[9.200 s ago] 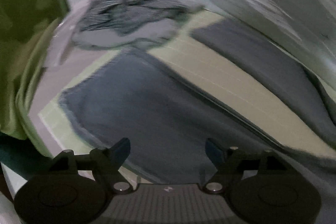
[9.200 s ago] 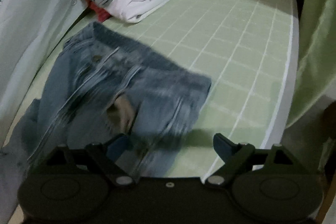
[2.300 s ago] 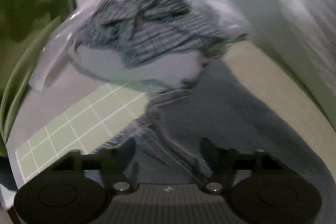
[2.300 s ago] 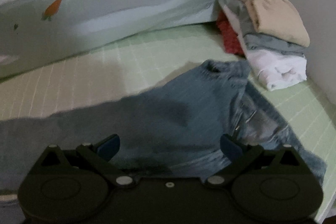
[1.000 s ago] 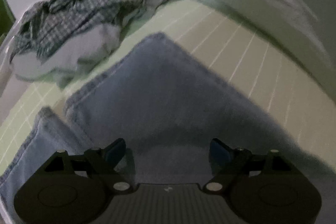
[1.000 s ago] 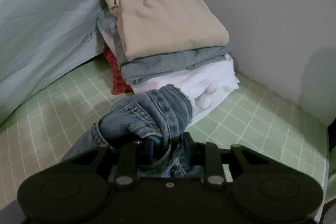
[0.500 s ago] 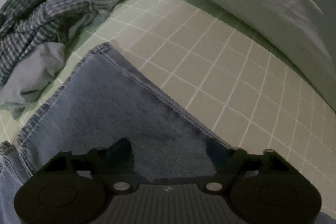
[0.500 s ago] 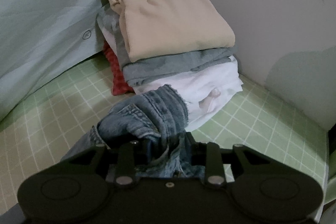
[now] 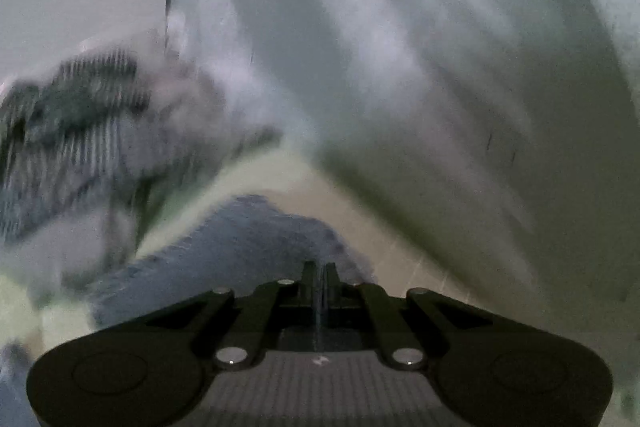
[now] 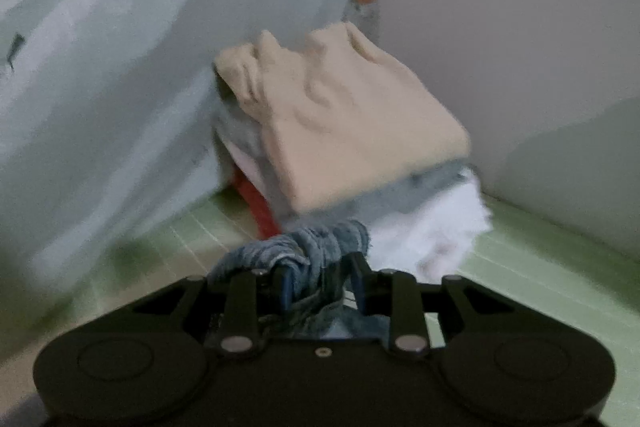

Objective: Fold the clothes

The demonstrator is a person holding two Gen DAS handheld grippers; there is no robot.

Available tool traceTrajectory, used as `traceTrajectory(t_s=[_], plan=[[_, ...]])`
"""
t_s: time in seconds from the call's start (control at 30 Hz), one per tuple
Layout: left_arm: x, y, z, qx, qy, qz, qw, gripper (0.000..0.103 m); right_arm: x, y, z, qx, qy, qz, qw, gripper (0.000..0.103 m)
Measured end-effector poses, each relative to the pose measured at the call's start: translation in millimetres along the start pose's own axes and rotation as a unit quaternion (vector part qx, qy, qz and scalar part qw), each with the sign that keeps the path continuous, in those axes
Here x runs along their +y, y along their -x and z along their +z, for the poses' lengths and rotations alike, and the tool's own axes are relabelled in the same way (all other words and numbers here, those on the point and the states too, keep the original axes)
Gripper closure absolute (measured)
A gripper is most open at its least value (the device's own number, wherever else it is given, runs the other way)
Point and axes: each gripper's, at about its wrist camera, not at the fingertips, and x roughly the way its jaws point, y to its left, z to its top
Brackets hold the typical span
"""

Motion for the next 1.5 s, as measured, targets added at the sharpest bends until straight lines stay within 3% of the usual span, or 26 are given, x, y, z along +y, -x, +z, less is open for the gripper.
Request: traceTrajectory(t_s=[0.07,0.1,0.13,0.2,0.23,0.27,0.33,0.53,0.73,0.8,0.83,0.87,0.9,1.13,1.23,1.3,1.37,1.5], plan=[[-12,-22,6,0.009,-0.018,0.036,0.9992,0.076,25,-21,0,0.014,0.030,0.001,0.999,0.062],[-15,-30,7,0.021,-0.023,0.053,0.9981,0.068,40,-35,-2,0.035,0.070,-0.011,0.997,0.043],[-18,-37,7,0.036,-0.028,0.069,0.9965,0.054,56,-48,-5,0.055,0.110,-0.022,0.992,0.038],[-14,-35,-1,0.038,-0.022,0.063,0.9971,0.036,74,-64,-10,0.083,0.161,-0.035,0.983,0.038],[-11,-33,-5,0.037,-0.018,0.057,0.9975,0.023,72,-59,-13,0.083,0.159,-0.033,0.983,0.036],[-7,-32,-11,0.043,-0.019,0.065,0.9968,0.018,69,-55,-16,0.083,0.156,-0.031,0.984,0.032],[1,-32,-24,0.057,-0.025,0.090,0.9940,0.018,63,-46,-21,0.084,0.151,-0.027,0.985,0.015],[42,-43,-49,0.098,0.010,0.146,0.9844,0.018,47,-19,-39,0.086,0.136,-0.016,0.987,0.015],[63,-58,-54,0.114,0.037,0.162,0.9795,0.024,47,-3,-50,0.100,0.122,-0.011,0.987,0.013],[61,-58,-54,0.099,0.020,0.162,0.9816,0.042,51,1,-52,0.103,0.128,-0.010,0.986,0.013],[60,-57,-54,0.093,0.013,0.157,0.9832,0.060,53,3,-53,0.104,0.131,-0.010,0.986,0.013],[59,-56,-53,0.087,0.006,0.151,0.9847,0.088,55,4,-54,0.105,0.135,-0.009,0.985,0.013],[63,-55,-52,0.082,0.009,0.151,0.9850,0.098,57,7,-55,0.106,0.139,-0.009,0.985,0.013],[105,-45,-44,0.067,0.063,0.166,0.9819,0.096,58,26,-58,0.103,0.164,-0.002,0.981,0.013],[112,-31,-44,0.080,0.073,0.153,0.9823,0.080,40,36,-60,0.109,0.162,0.007,0.981,0.013],[105,-10,-49,0.073,0.053,0.131,0.9873,0.059,24,43,-63,0.114,0.153,0.009,0.982,0.013],[94,15,-57,0.063,0.028,0.107,0.9919,0.031,7,50,-67,0.116,0.142,0.012,0.983,0.014],[59,56,-90,0.064,-0.042,0.077,0.9941,0.021,-16,55,-73,0.105,0.135,0.020,0.985,0.014]])
